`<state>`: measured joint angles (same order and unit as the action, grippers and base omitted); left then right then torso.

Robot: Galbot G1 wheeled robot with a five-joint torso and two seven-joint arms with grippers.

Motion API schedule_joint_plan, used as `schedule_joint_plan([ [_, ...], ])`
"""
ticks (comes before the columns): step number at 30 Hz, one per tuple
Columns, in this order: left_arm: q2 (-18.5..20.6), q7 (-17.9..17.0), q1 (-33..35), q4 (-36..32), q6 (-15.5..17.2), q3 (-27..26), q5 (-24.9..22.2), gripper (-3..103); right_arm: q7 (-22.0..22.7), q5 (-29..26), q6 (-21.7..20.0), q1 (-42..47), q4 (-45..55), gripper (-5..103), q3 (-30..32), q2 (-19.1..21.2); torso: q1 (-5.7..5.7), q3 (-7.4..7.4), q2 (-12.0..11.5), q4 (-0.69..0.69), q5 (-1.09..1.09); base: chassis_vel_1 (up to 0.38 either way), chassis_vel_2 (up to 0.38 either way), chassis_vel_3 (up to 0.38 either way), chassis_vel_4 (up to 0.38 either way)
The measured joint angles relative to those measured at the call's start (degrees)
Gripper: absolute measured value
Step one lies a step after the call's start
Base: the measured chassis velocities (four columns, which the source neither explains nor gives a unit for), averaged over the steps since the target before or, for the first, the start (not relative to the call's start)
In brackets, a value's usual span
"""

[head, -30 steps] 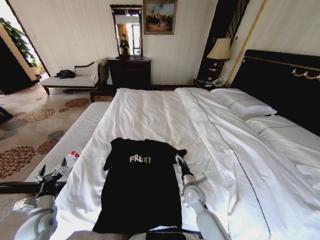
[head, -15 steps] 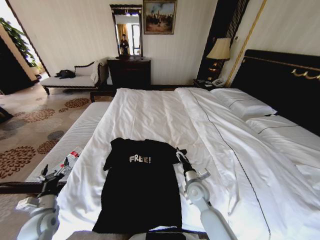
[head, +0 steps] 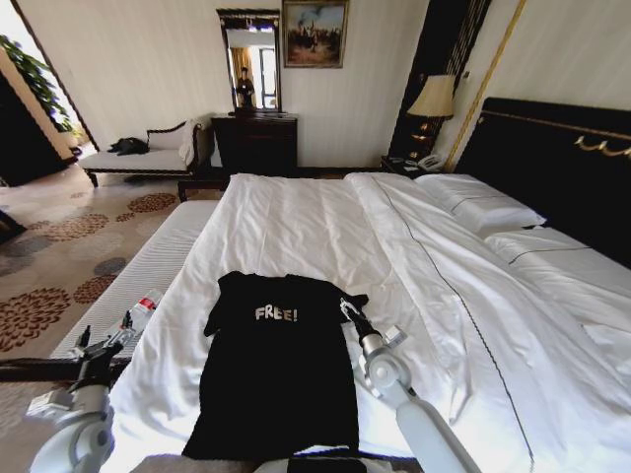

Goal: Fold the clothes on the bed.

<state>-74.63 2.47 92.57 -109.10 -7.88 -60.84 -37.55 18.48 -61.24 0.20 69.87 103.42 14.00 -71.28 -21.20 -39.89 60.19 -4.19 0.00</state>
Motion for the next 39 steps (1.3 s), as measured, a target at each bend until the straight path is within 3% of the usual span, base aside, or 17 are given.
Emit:
schedule_joint_plan([
  [10, -0.28, 0.01, 0.17, -0.25, 0.0, 0.11, 0.32, 100, -0.24, 1.79, 1.34, 0.27, -0.41, 100, 1.55, 0.06, 0.0, 0.0, 0.0, 0.0, 0.0, 0.0, 0.0, 0.0, 0.0],
  [27, -0.56, 0.02, 0.76, -0.71, -0.05, -0.29, 0.35, 100, 2.12, -0.19, -1.37, 1.58, 1.17, 100, -0.61, -0.87, 0.0, 0.0, 0.0, 0.0, 0.0, 0.0, 0.0, 0.0, 0.0],
  [31, -0.76, 0.02, 0.69, -0.76, -0.06, -0.22, 0.37, 100, 3.69, -6.08, -2.11, 3.14, 6.17, 100, -0.7, -0.75, 0.0, 0.0, 0.0, 0.0, 0.0, 0.0, 0.0, 0.0, 0.0],
  [34, -1.04, 0.01, 0.6, -0.89, -0.03, 0.0, 0.64, 100, 8.8, -16.47, -4.19, 3.87, 16.76, 100, 0.05, -0.86, 0.0, 0.0, 0.0, 0.0, 0.0, 0.0, 0.0, 0.0, 0.0],
  [39, -1.36, -0.01, 0.61, -1.07, 0.11, 0.16, 1.05, 100, 10.41, -20.12, -4.98, 3.38, 22.89, 100, 1.84, 0.16, 0.01, 0.01, 0.0, 0.0, -0.01, 0.0, 0.0, 0.0, 0.0],
])
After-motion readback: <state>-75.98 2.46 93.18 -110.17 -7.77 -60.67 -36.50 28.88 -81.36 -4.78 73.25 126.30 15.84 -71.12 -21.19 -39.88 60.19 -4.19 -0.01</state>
